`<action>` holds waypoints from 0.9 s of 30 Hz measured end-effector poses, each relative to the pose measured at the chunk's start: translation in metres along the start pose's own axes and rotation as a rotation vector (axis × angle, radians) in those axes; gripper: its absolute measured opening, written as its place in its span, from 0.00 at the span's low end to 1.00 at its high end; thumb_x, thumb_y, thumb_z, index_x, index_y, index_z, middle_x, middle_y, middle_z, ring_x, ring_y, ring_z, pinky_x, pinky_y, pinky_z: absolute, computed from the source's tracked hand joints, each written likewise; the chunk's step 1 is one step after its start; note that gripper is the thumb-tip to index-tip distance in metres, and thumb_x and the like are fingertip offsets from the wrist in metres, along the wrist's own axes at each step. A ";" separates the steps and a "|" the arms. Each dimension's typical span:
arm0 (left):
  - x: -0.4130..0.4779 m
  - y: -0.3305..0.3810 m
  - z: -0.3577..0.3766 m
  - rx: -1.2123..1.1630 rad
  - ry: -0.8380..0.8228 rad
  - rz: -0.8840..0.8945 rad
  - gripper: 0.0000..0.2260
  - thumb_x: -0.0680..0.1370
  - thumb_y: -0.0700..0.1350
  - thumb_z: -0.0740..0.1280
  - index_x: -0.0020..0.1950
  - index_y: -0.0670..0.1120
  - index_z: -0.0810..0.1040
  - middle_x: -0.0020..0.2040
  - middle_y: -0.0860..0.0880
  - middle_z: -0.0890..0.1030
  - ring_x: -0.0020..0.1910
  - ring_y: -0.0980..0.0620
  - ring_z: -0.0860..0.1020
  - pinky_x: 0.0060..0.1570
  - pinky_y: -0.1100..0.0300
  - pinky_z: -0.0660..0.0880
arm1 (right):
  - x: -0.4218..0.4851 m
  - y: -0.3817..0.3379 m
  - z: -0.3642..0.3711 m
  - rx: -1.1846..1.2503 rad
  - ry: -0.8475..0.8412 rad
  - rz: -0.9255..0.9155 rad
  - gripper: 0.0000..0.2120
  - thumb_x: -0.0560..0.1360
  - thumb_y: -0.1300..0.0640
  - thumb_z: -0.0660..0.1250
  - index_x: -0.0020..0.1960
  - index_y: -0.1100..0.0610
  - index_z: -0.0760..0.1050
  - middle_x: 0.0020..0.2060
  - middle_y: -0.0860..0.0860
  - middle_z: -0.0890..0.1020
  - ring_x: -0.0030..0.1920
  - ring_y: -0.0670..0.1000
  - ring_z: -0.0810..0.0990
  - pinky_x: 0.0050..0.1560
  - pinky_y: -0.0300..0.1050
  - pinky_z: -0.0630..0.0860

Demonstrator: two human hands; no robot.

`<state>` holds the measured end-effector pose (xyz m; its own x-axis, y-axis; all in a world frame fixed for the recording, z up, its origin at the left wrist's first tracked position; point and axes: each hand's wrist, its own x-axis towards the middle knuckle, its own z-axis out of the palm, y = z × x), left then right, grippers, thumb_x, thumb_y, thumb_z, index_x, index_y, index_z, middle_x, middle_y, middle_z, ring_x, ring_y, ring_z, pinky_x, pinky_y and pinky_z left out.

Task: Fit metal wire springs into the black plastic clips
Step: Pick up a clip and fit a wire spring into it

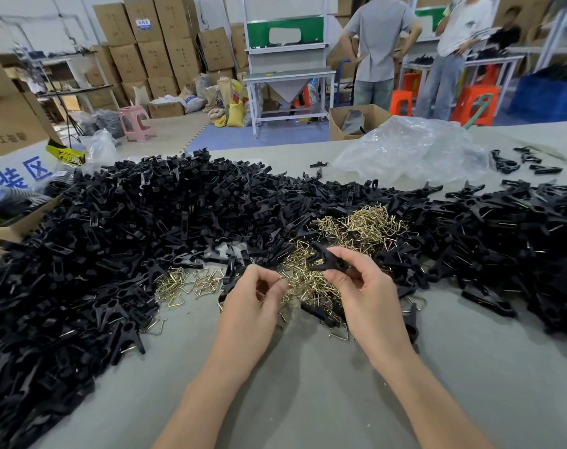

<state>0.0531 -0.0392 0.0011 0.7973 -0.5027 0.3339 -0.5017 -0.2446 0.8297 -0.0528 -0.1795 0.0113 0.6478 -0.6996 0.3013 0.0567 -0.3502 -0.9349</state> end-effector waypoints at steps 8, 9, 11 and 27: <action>0.000 0.000 -0.004 0.226 0.040 0.161 0.09 0.83 0.44 0.63 0.58 0.53 0.81 0.47 0.63 0.77 0.49 0.61 0.76 0.49 0.67 0.71 | -0.001 0.001 0.004 0.015 -0.028 -0.031 0.19 0.78 0.59 0.72 0.52 0.32 0.78 0.51 0.38 0.83 0.53 0.37 0.80 0.51 0.25 0.70; 0.000 -0.002 -0.004 0.244 0.042 0.153 0.09 0.83 0.44 0.63 0.58 0.53 0.81 0.47 0.65 0.78 0.48 0.62 0.77 0.49 0.65 0.72 | -0.001 0.002 0.004 0.006 -0.031 -0.035 0.20 0.78 0.58 0.72 0.52 0.30 0.78 0.51 0.36 0.82 0.53 0.37 0.80 0.51 0.25 0.70; 0.001 -0.004 -0.004 0.226 0.048 0.101 0.08 0.83 0.44 0.64 0.56 0.54 0.80 0.40 0.65 0.79 0.40 0.62 0.77 0.42 0.67 0.72 | 0.000 0.004 0.005 -0.013 -0.035 -0.042 0.21 0.78 0.58 0.72 0.53 0.29 0.77 0.52 0.34 0.81 0.54 0.37 0.80 0.52 0.26 0.71; 0.001 0.007 -0.005 -0.314 0.026 -0.135 0.05 0.81 0.41 0.65 0.48 0.49 0.79 0.38 0.49 0.84 0.35 0.53 0.80 0.37 0.63 0.76 | -0.003 0.000 0.009 0.140 -0.161 0.053 0.15 0.77 0.60 0.72 0.56 0.41 0.81 0.48 0.40 0.86 0.51 0.38 0.83 0.51 0.25 0.71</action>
<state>0.0523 -0.0374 0.0098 0.8599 -0.4608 0.2196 -0.2666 -0.0387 0.9630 -0.0476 -0.1719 0.0088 0.7651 -0.6022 0.2281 0.1175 -0.2177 -0.9689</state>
